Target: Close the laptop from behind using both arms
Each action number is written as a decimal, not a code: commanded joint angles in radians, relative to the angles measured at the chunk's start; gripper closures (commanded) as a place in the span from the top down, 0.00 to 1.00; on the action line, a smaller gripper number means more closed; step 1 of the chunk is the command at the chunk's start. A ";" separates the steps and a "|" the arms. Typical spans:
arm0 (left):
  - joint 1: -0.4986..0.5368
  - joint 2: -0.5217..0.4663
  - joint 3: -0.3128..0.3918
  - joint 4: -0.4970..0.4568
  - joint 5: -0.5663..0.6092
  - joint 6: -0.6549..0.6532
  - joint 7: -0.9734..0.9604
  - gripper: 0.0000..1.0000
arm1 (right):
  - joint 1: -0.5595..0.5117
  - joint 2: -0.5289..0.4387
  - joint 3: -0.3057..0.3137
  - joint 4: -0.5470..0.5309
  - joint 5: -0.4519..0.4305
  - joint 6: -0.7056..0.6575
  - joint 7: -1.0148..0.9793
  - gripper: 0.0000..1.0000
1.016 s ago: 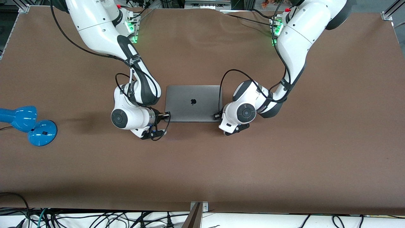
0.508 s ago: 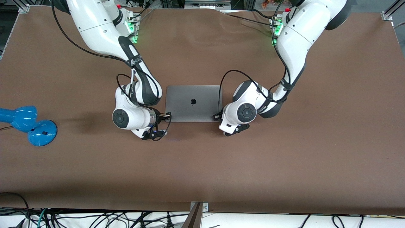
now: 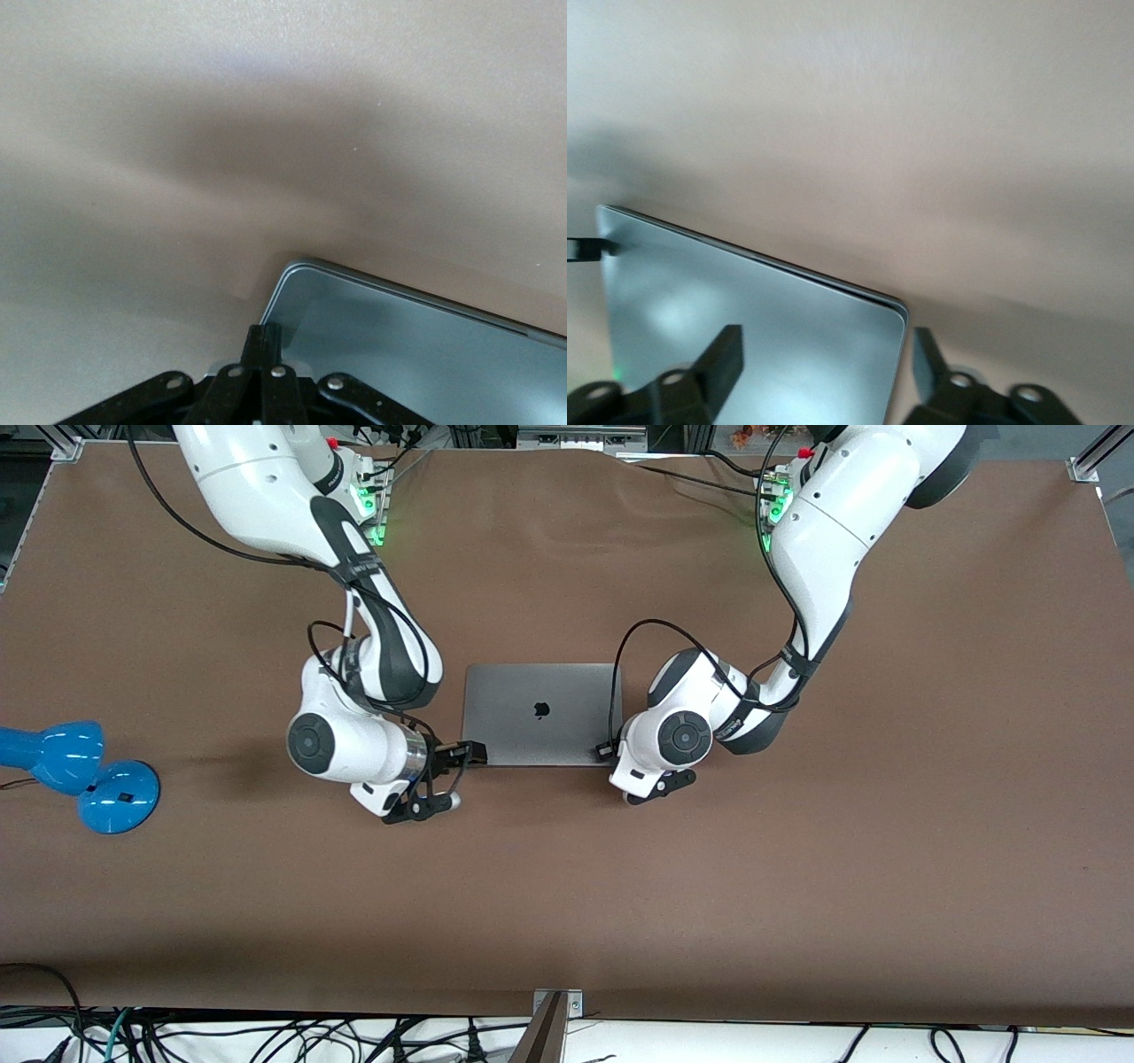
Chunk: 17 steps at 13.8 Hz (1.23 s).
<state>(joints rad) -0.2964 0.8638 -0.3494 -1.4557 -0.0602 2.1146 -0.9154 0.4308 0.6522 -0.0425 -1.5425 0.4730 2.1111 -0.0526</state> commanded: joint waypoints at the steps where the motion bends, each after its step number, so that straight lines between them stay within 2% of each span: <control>1: -0.007 0.001 0.012 0.031 0.034 -0.005 -0.019 0.65 | -0.027 -0.095 -0.019 -0.041 -0.016 -0.071 0.005 1.00; 2: -0.003 -0.012 0.012 0.029 0.036 -0.010 -0.016 1.00 | -0.036 -0.126 -0.032 -0.042 -0.030 -0.107 0.005 1.00; 4: 0.009 -0.043 0.012 0.029 0.036 -0.027 -0.013 1.00 | -0.061 -0.195 -0.045 -0.042 -0.104 -0.189 0.005 1.00; 6: 0.023 -0.086 0.017 0.028 0.037 -0.074 -0.005 1.00 | -0.108 -0.270 -0.045 -0.041 -0.218 -0.265 0.005 1.00; 11: 0.056 -0.254 0.014 0.008 0.098 -0.229 0.023 1.00 | -0.204 -0.419 -0.043 -0.036 -0.460 -0.381 0.005 1.00; 12: 0.066 -0.285 0.013 0.008 0.112 -0.264 0.030 1.00 | -0.222 -0.448 -0.042 -0.037 -0.487 -0.387 0.005 1.00; 17: 0.140 -0.462 0.009 0.002 0.115 -0.444 0.162 1.00 | -0.308 -0.569 -0.039 -0.048 -0.484 -0.480 0.002 1.00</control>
<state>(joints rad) -0.1946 0.4922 -0.3344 -1.4119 0.0347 1.7247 -0.8267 0.1572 0.1517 -0.0970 -1.5512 0.0016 1.6614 -0.0520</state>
